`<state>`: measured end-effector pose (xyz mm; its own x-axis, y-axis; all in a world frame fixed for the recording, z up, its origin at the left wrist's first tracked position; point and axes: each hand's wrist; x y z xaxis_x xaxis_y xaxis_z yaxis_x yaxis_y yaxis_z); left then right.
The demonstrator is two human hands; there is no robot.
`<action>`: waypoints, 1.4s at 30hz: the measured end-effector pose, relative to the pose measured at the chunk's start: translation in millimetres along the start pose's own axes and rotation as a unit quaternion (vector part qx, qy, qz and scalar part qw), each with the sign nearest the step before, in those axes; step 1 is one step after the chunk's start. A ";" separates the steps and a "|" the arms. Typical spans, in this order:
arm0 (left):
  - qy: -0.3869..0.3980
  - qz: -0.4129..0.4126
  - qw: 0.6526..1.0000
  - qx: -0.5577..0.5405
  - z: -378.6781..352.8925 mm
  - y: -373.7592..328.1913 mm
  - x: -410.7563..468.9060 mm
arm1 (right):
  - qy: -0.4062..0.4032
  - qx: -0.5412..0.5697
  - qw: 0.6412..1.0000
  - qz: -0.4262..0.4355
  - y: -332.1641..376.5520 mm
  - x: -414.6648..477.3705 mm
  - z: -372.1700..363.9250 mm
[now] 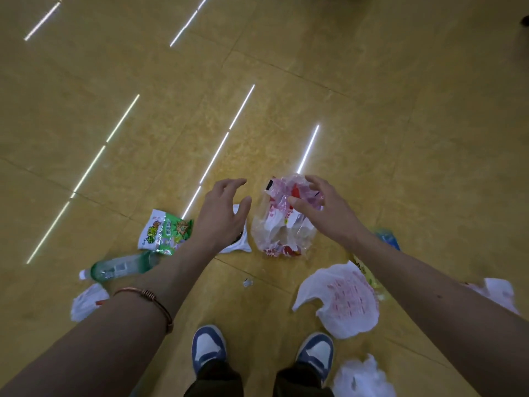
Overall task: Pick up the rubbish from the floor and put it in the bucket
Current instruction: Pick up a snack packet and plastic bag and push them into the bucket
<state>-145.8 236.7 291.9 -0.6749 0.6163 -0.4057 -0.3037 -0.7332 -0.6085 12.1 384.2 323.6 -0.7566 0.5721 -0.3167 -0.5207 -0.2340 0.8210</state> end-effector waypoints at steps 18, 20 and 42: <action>0.003 -0.041 0.979 0.198 -114.6 143.0 146.5 | 0.095 -0.175 0.980 0.000 -167.2 140.4 -111.0; 0.023 -0.012 0.973 0.228 -120.3 150.1 158.5 | 0.120 -0.188 0.974 -0.048 -177.2 152.7 -119.0; 0.116 0.222 0.933 0.258 -196.4 213.8 143.0 | 0.261 -0.346 0.895 -0.101 -250.1 138.7 -187.5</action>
<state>-175.2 224.5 -30.1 -0.6661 0.2216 -0.7122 -0.3528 -0.9349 0.0390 -36.7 374.7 -14.7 -0.6062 0.2542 -0.7536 -0.6519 -0.7017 0.2877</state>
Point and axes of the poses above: each hand's wrist, its own x-axis towards the middle knuckle, its own z-axis out of the back of the hand, y = z × x, and after that the axes turned 13 degrees about z, right-handed
